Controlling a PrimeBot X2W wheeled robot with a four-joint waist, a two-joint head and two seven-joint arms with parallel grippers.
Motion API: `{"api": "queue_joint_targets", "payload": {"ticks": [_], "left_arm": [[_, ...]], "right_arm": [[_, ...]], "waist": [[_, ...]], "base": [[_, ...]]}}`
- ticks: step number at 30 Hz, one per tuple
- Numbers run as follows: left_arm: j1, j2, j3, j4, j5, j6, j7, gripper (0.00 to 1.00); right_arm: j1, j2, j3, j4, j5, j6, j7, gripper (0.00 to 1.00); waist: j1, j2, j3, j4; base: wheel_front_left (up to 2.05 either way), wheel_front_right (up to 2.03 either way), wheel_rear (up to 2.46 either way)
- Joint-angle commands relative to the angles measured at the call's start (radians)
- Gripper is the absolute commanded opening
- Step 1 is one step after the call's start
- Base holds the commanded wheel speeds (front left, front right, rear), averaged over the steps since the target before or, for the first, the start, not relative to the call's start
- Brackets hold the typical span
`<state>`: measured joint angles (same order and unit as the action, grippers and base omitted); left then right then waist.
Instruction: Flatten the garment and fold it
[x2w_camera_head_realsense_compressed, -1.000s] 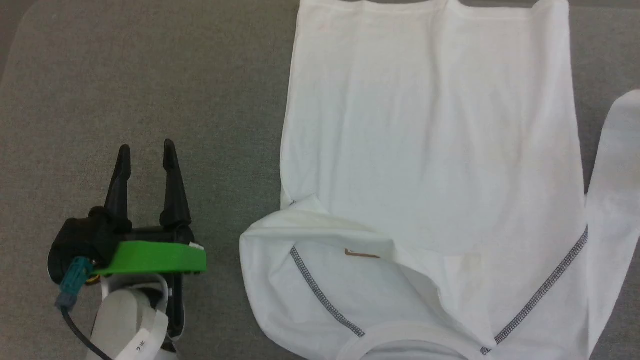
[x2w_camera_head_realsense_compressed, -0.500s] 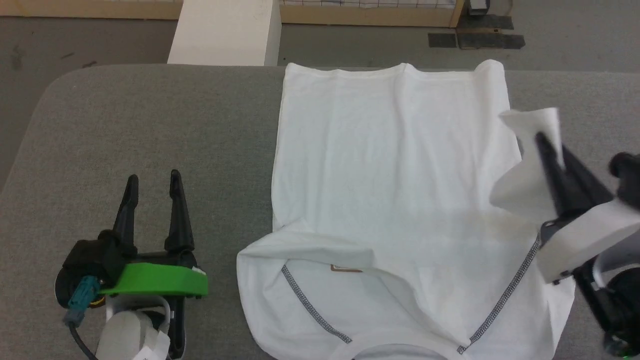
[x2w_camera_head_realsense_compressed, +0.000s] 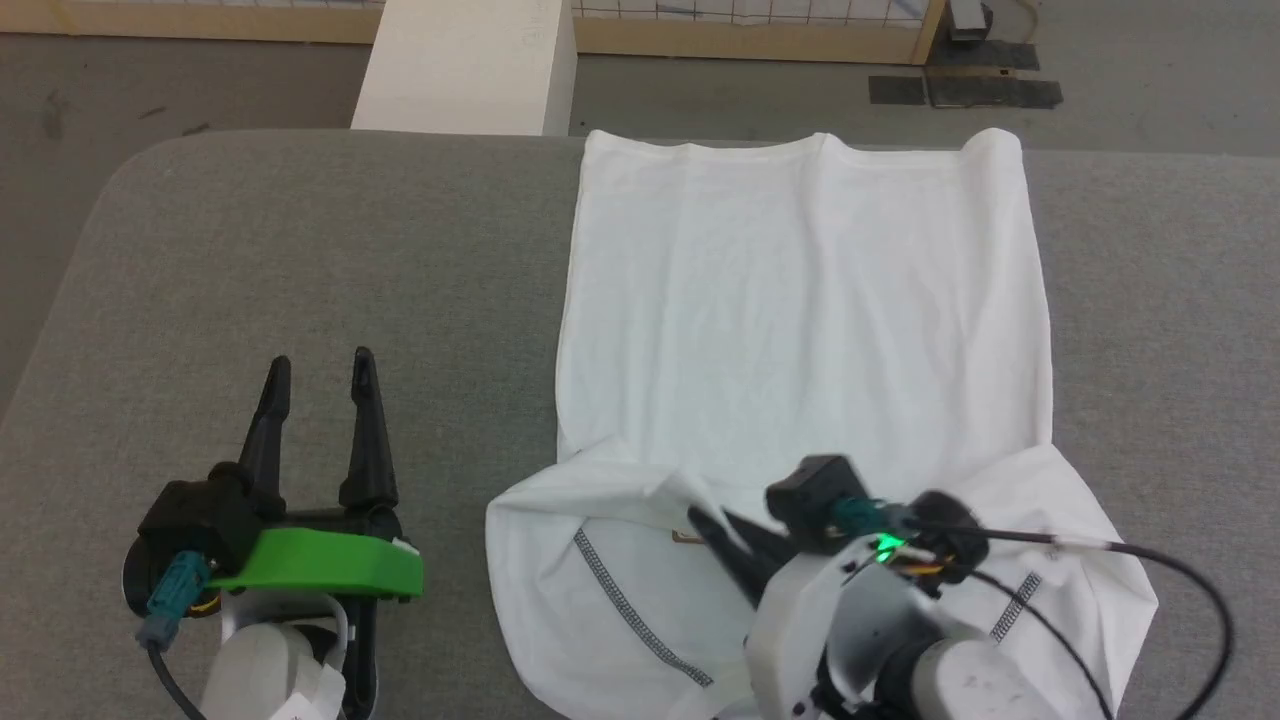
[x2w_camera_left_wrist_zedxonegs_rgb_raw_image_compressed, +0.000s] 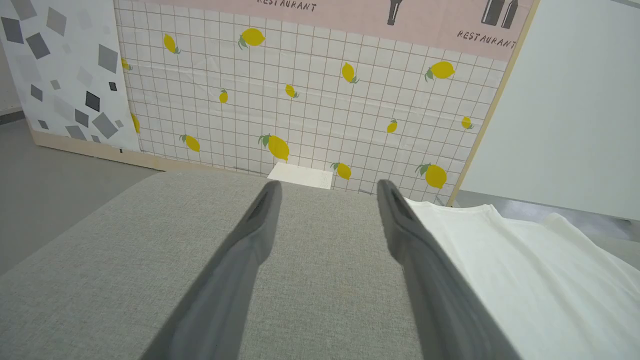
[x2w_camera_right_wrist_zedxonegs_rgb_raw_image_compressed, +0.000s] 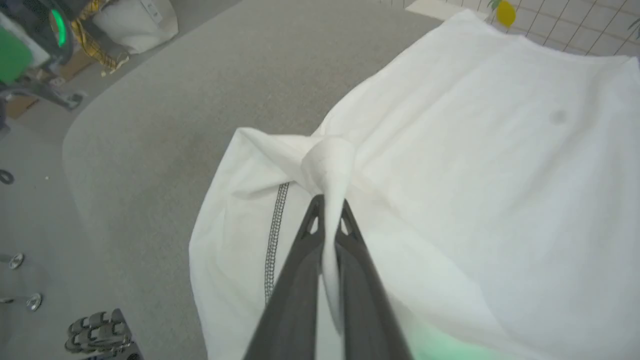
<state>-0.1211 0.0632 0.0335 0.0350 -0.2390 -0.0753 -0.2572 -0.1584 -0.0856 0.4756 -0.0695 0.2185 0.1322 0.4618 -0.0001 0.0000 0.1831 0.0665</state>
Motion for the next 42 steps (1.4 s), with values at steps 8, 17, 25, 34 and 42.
{"api": "queue_joint_targets", "payload": {"ticks": [8,17,25,34,42], "left_arm": [[-0.013,0.0,-0.014,0.014,-0.011,-0.01,-0.005,1.0],[-0.009,0.011,-0.011,0.027,-0.011,-0.019,-0.005,1.0],[-0.083,0.079,-0.055,0.03,0.001,-0.037,0.053,1.0],[-0.383,0.216,-0.115,0.093,-0.022,-0.052,0.245,1.0],[-0.685,0.349,-0.151,0.214,-0.094,-0.055,0.54,1.0]], "right_arm": [[-0.005,0.008,0.035,0.255,-0.047,-0.002,0.03,0.0],[0.048,0.021,-0.07,0.113,0.063,-0.002,-0.069,1.0],[0.079,0.027,-0.289,-0.126,0.037,-0.002,-0.248,1.0],[0.027,-0.011,-0.44,-0.132,-0.016,-0.002,-0.43,1.0],[-0.058,-0.01,-0.446,-0.073,0.016,-0.002,-0.5,1.0]], "waist": [[0.0001,0.0,0.013,0.021],[0.0001,0.0,0.007,-0.03],[0.0001,0.0,0.046,-0.115],[0.0001,0.0,0.2,-0.227],[0.0001,0.0,0.365,-0.352]], "base": [[0.0,0.0,0.0],[0.0,0.0,0.0],[0.0,0.0,0.0],[0.0,0.0,0.0],[0.0,0.0,0.0]]}}
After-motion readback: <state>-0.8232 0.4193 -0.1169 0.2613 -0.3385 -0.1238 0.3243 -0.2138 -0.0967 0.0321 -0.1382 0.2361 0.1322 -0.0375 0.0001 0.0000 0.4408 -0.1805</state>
